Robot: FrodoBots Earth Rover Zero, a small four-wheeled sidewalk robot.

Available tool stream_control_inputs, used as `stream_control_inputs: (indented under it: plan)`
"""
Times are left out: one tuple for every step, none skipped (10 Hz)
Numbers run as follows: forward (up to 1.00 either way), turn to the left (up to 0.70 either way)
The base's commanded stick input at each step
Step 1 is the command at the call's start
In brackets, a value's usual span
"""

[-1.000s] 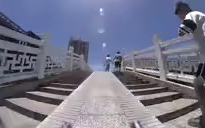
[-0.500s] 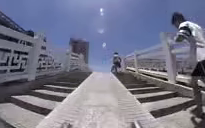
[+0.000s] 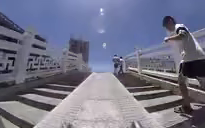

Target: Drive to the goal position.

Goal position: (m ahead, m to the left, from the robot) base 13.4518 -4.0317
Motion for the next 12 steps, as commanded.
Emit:
stream_control_inputs:
  plan:
    - [0.7,0.1]
    - [0.7,0.14]
    - [0.7,0.14]
    - [0.7,0.08]
    - [0.7,0.0]
    - [0.7,0.0]
    - [0.7,0.0]
    - [0.7,0.0]
    - [0.7,0.0]
    - [0.7,0.0]
    - [0.7,0.0]
    - [0.7,0.0]
